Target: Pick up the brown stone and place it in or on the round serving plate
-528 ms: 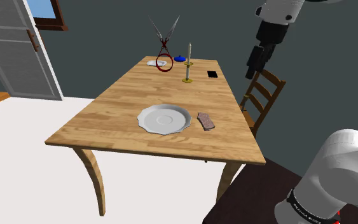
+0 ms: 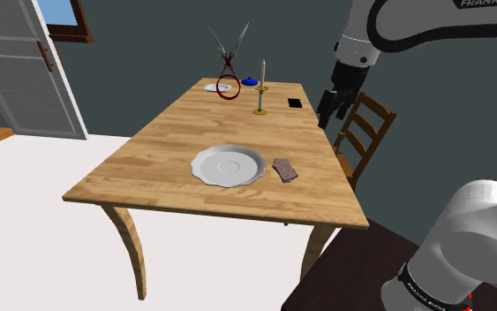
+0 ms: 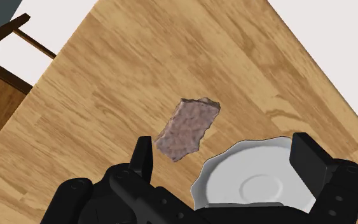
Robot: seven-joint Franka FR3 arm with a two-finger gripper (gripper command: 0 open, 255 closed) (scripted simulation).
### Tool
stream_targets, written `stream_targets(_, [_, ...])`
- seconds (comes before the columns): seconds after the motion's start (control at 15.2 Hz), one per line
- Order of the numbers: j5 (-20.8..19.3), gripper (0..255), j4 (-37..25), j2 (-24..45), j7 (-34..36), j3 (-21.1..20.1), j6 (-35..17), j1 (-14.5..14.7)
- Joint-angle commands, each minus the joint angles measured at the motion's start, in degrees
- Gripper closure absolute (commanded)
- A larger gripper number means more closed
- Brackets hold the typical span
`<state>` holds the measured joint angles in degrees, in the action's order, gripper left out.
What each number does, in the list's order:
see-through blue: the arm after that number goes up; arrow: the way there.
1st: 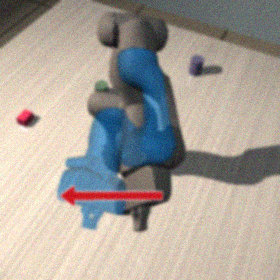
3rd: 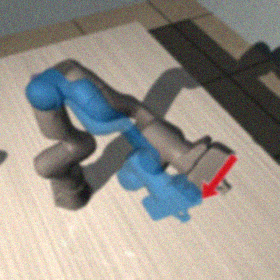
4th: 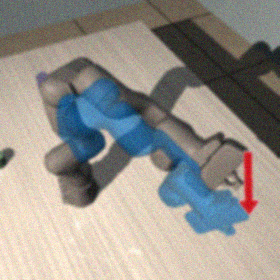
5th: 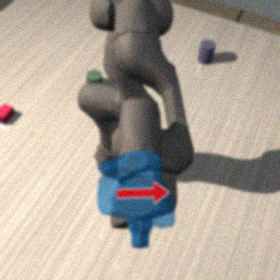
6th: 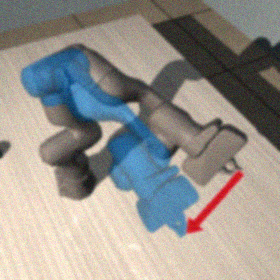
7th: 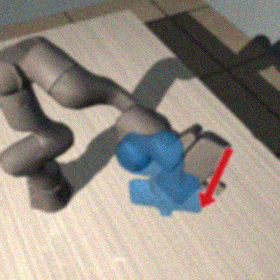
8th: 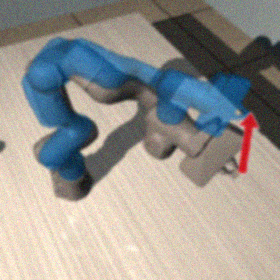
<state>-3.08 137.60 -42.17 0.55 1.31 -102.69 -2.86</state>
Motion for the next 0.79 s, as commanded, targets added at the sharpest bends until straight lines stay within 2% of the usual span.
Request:
stream_targets(0.0, [0.08, 0, 1.99, 2.16, 2.16, -0.43, -4.46, -0.6])
stream_targets(0.4, [-0.07, 0, 5.6, 11.03, 8.39, -1.56, -17.42, -2.49])
stream_targets(0.73, [-0.74, 0, 6.15, 20.5, 13.81, -2.44, -27.82, -4.24])
